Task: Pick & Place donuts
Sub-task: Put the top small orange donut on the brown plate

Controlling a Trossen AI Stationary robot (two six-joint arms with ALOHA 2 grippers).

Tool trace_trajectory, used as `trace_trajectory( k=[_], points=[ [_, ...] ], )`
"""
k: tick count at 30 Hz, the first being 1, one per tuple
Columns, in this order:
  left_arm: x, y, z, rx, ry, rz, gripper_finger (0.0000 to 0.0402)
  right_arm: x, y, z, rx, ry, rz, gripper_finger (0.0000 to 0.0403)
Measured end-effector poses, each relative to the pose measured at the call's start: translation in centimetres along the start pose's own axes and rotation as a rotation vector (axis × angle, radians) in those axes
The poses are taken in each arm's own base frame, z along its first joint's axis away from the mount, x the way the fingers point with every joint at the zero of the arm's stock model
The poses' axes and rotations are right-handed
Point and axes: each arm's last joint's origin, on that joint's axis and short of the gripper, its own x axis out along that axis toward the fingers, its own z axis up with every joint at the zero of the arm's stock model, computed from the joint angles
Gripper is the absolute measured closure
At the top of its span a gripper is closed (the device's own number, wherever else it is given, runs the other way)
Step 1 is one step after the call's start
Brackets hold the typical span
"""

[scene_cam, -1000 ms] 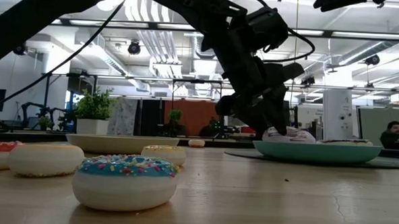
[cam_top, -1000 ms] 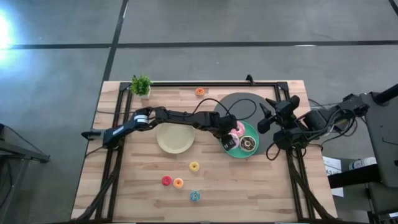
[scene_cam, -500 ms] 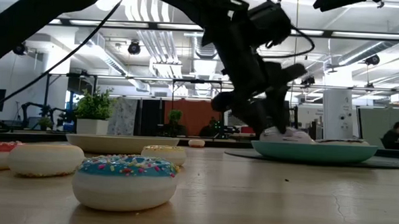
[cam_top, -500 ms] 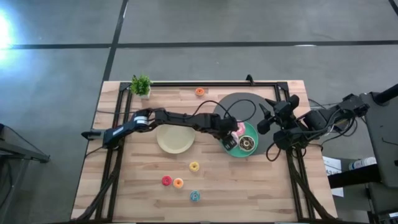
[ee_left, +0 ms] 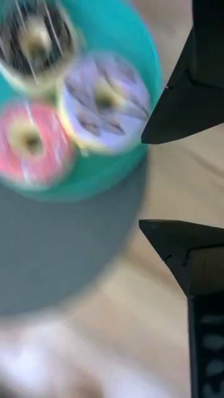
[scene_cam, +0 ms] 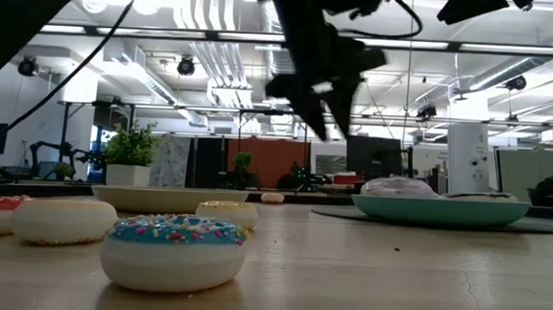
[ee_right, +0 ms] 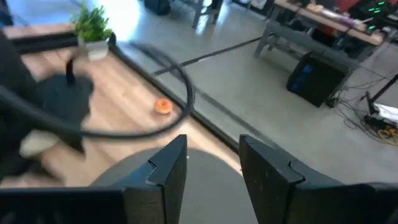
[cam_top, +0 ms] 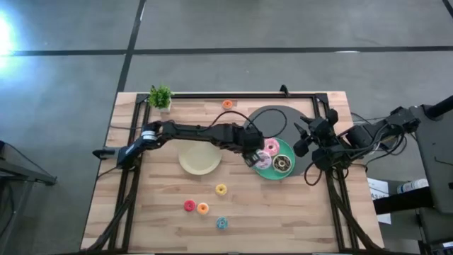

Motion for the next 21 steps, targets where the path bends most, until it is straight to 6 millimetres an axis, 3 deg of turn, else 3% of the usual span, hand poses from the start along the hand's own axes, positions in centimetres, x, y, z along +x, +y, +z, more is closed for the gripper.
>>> trace_trajectory(
  k=[2,7,10,15,18,21],
  points=[
    [-1.8,0.6,-0.1,-0.003,-0.023,0.060,0.0218,0.0,0.0,-0.1,0.010,0.040,0.033,0.0266],
    [-7.7,1.4,0.6,-0.019,-0.153,-0.060,0.0218,0.8,0.8,-1.2,-0.006,0.162,0.135,0.0266],
    [-9.6,2.3,-0.4,0.016,-0.167,-0.105,0.0218,1.2,1.9,-1.6,0.029,0.178,0.218,0.0266],
    [-10.7,4.7,-3.1,0.005,-0.168,-0.237,0.0218,3.1,3.7,-1.9,0.130,0.168,0.304,0.0266],
    [-10.3,6.6,-5.8,-0.081,-0.143,-0.242,0.0218,5.2,5.1,-1.1,0.193,0.160,0.422,0.0266],
    [-10.6,8.3,-8.5,-0.158,-0.169,-0.251,0.0218,8.0,6.6,-0.2,0.142,0.124,0.496,0.0266]
  ],
)
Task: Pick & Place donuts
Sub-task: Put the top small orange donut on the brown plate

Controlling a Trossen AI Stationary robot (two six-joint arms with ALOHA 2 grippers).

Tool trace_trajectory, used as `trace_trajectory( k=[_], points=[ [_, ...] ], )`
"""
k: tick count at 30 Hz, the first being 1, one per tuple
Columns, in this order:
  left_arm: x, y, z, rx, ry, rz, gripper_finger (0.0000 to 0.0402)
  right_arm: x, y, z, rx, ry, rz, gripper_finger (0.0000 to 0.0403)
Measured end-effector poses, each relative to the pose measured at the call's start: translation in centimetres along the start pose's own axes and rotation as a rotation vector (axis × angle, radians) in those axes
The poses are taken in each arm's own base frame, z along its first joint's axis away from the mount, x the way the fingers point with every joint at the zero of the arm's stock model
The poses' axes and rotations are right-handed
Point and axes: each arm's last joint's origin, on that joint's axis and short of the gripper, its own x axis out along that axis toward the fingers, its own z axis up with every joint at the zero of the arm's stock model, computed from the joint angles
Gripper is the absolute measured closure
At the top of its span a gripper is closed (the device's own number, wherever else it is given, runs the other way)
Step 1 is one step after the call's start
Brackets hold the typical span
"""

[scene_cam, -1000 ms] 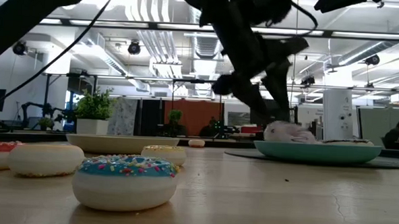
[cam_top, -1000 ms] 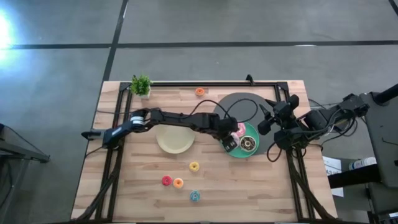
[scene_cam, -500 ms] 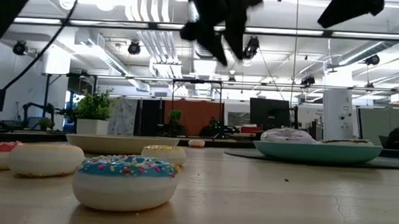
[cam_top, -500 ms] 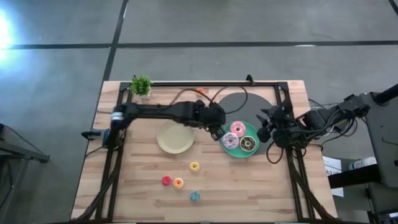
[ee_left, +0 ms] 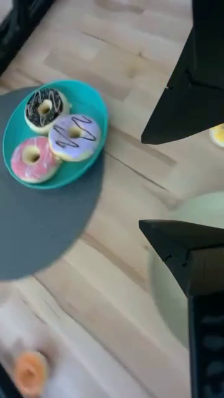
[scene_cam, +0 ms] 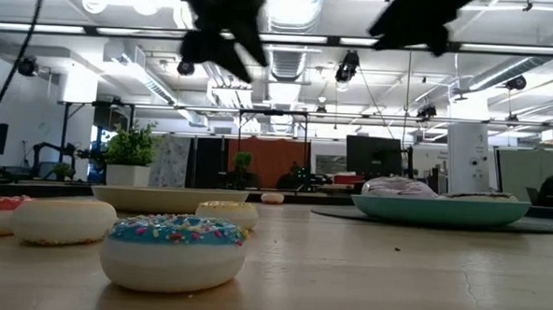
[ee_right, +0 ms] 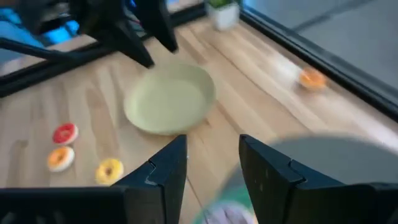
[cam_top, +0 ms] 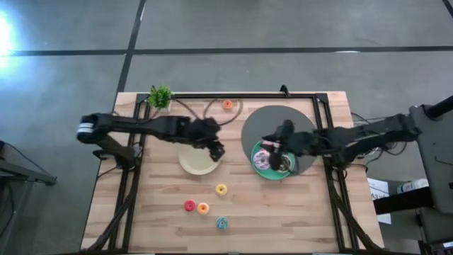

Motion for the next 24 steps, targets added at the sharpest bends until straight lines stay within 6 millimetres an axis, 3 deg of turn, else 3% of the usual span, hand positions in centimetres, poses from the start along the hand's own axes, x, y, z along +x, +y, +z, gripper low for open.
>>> trace_trajectory(
  k=[4,8,12,18,24],
  points=[
    [-2.0,2.3,-2.6,-0.104,-0.028,0.002,0.0218,4.4,-0.9,1.9,-0.097,0.046,-0.065,0.0266],
    [-3.4,4.6,-5.2,-0.198,-0.063,0.057,0.0218,9.2,-2.0,4.1,-0.156,0.146,0.019,0.0266],
    [-4.6,6.2,-6.9,-0.251,-0.128,0.061,0.0218,13.2,-4.0,5.9,-0.161,0.240,-0.023,0.0266],
    [-5.3,7.6,-8.2,-0.227,-0.207,0.014,0.0218,17.7,-8.1,8.8,-0.203,0.334,-0.109,0.0266],
    [-5.3,10.0,-8.3,-0.257,-0.240,0.085,0.0218,21.6,-8.8,9.8,-0.360,0.502,-0.082,0.0266]
  ],
)
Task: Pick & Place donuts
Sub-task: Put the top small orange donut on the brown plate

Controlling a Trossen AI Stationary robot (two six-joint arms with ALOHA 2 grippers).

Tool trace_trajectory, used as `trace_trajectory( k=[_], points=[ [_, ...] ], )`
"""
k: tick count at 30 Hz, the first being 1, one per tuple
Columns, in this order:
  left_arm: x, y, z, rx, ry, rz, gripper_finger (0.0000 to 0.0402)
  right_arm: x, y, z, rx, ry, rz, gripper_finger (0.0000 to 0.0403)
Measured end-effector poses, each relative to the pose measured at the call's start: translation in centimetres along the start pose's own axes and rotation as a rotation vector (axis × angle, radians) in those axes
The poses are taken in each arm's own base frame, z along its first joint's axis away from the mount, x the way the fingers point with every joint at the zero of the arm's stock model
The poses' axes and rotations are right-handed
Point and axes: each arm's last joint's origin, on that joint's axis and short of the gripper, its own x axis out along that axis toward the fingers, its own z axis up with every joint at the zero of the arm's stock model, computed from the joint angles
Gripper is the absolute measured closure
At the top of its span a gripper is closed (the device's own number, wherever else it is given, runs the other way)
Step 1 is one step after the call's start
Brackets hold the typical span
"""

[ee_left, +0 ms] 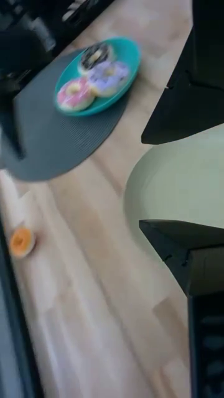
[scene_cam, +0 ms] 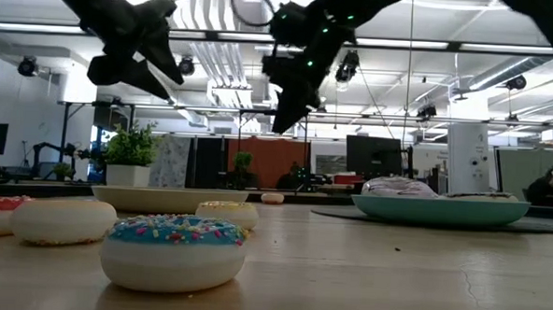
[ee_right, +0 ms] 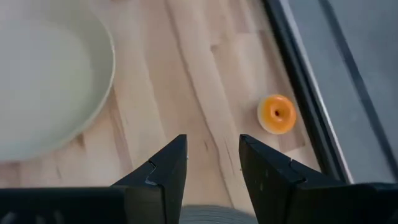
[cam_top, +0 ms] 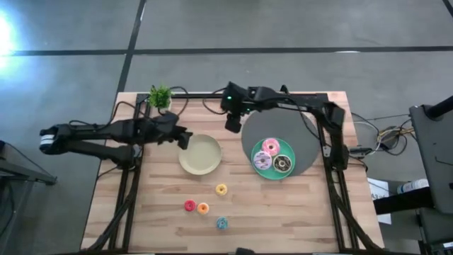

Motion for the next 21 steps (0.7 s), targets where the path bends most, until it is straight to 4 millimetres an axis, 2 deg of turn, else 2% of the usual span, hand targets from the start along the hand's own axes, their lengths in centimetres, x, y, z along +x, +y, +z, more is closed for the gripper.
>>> trace_trajectory(
  k=[4,8,14,21],
  points=[
    [0.0,1.3,0.8,-0.038,-0.017,0.023,0.0218,2.6,-0.8,1.0,-0.131,0.083,0.007,0.0266],
    [0.0,1.9,1.5,-0.033,-0.049,0.036,0.0218,5.2,-3.0,1.5,-0.172,0.113,-0.024,0.0268],
    [0.2,2.3,2.2,-0.048,-0.088,0.048,0.0218,8.1,-6.0,1.0,-0.166,0.154,-0.013,0.0277],
    [0.5,2.8,2.7,-0.058,-0.113,0.068,0.0218,10.3,-7.0,0.4,-0.154,0.179,-0.008,0.0287]
  ],
)
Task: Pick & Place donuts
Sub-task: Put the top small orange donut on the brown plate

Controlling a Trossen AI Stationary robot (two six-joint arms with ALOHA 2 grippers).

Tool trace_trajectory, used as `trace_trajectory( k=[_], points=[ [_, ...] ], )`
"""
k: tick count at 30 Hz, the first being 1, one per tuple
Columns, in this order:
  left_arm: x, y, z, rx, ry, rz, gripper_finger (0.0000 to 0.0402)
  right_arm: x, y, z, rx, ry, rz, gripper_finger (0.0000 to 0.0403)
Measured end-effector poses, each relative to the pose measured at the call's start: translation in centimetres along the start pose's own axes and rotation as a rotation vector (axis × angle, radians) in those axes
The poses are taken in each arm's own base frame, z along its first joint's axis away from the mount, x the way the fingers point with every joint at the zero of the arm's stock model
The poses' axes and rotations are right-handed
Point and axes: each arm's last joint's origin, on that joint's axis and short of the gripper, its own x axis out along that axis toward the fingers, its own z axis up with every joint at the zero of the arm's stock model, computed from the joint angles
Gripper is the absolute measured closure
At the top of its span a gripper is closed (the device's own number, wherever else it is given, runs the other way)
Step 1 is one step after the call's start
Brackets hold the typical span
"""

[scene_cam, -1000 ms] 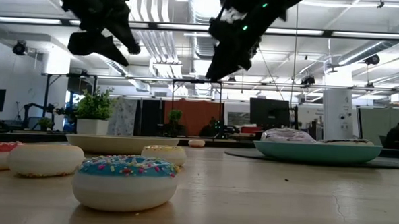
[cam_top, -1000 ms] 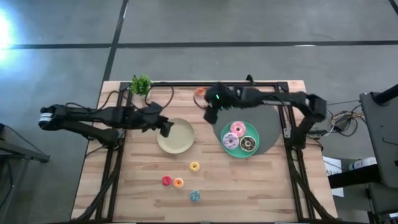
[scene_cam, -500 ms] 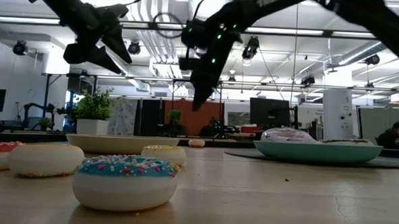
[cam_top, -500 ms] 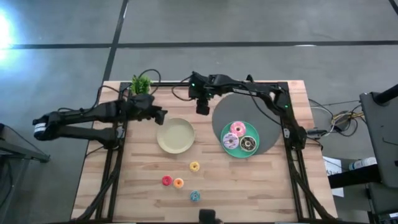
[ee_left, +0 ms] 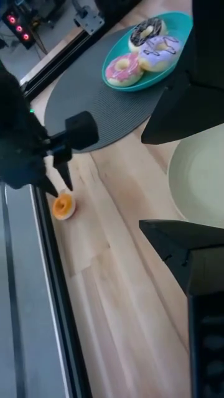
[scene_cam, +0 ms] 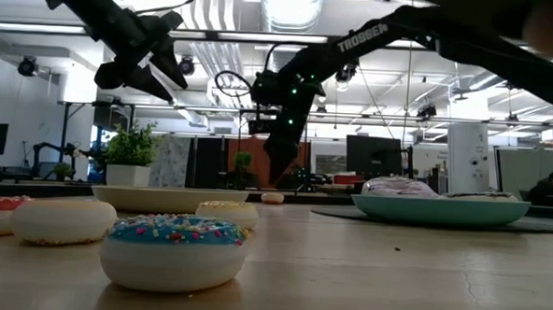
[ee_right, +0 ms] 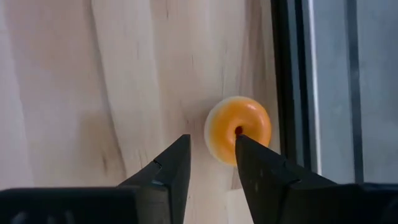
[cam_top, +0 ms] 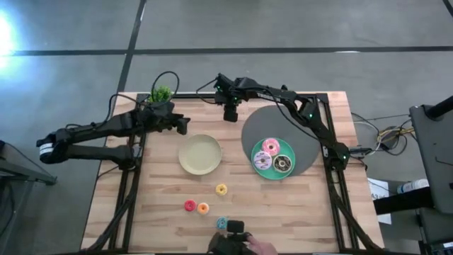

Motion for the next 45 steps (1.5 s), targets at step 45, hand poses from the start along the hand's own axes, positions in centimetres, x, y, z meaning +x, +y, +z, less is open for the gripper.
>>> trace_trajectory(
  k=[45],
  points=[
    [0.3,0.4,0.3,-0.022,-0.004,0.016,0.0218,-1.5,-4.4,0.6,0.707,-0.156,0.186,0.0289]
  ],
)
